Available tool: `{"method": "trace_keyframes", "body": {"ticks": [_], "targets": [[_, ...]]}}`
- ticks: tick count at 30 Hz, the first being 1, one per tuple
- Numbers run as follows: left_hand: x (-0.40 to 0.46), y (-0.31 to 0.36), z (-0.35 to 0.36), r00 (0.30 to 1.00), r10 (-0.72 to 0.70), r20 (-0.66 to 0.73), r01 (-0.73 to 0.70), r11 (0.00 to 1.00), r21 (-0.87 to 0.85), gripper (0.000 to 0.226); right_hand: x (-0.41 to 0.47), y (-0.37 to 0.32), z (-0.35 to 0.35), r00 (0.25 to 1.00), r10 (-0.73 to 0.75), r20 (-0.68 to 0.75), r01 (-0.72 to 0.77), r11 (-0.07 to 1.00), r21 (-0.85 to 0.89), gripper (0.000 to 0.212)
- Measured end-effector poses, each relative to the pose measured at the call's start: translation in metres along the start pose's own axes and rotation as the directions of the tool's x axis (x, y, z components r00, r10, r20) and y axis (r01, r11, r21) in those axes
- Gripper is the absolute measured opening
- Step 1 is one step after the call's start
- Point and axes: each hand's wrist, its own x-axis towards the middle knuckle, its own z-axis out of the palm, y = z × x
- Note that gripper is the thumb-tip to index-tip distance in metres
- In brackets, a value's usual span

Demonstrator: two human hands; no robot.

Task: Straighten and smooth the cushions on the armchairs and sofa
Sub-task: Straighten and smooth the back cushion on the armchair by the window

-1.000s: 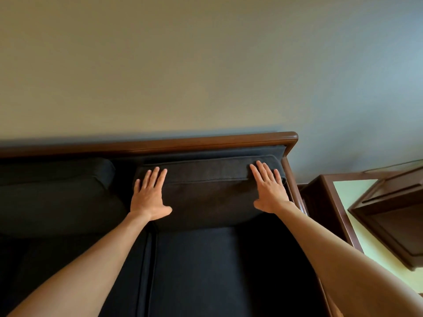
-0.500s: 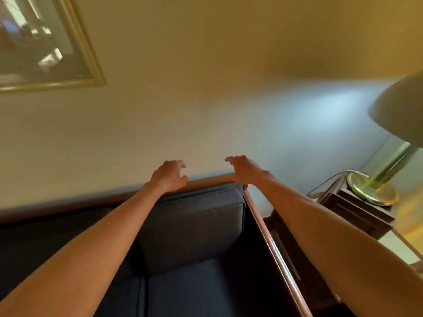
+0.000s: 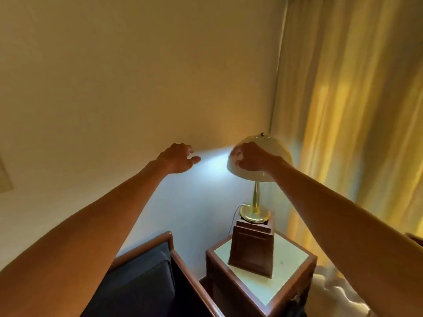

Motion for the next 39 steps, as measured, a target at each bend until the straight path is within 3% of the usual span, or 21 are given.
{"method": "trace_keyframes", "body": {"ticks": [9,15,20,24,30,35,39], "targets": [[0.041,0.299,0.078,0.929,0.362,0.073,-0.358,0.931,-0.066,0.054,-0.194,0.245,-0.108,0.926,0.373,-0.061,-0.378,0.917,-0.125,0.038],[0.042,0.516,0.154,0.810,0.566,0.153,-0.526,0.817,-0.235,0.060,-0.334,0.405,-0.166,0.790,0.605,-0.101,-0.613,0.771,-0.173,0.035],[0.047,0.635,0.204,0.725,0.660,0.195,-0.600,0.745,-0.292,0.059,-0.405,0.488,-0.177,0.712,0.694,-0.108,-0.702,0.699,-0.135,0.036],[0.059,0.698,0.246,0.665,0.722,0.191,-0.657,0.687,-0.311,0.056,-0.429,0.553,-0.167,0.663,0.741,-0.109,-0.748,0.659,-0.074,0.034],[0.105,0.752,0.341,0.670,0.711,0.212,-0.629,0.696,-0.345,0.053,-0.418,0.657,-0.117,0.643,0.763,-0.060,-0.765,0.643,-0.023,0.034],[0.137,0.754,0.461,0.725,0.622,0.295,-0.514,0.774,-0.369,0.044,-0.407,0.726,-0.012,0.622,0.775,0.113,-0.782,0.620,0.056,0.035],[0.134,0.727,0.561,0.760,0.489,0.428,-0.379,0.868,-0.320,0.038,-0.418,0.749,0.098,0.568,0.779,0.266,-0.823,0.542,0.170,0.040]]}}
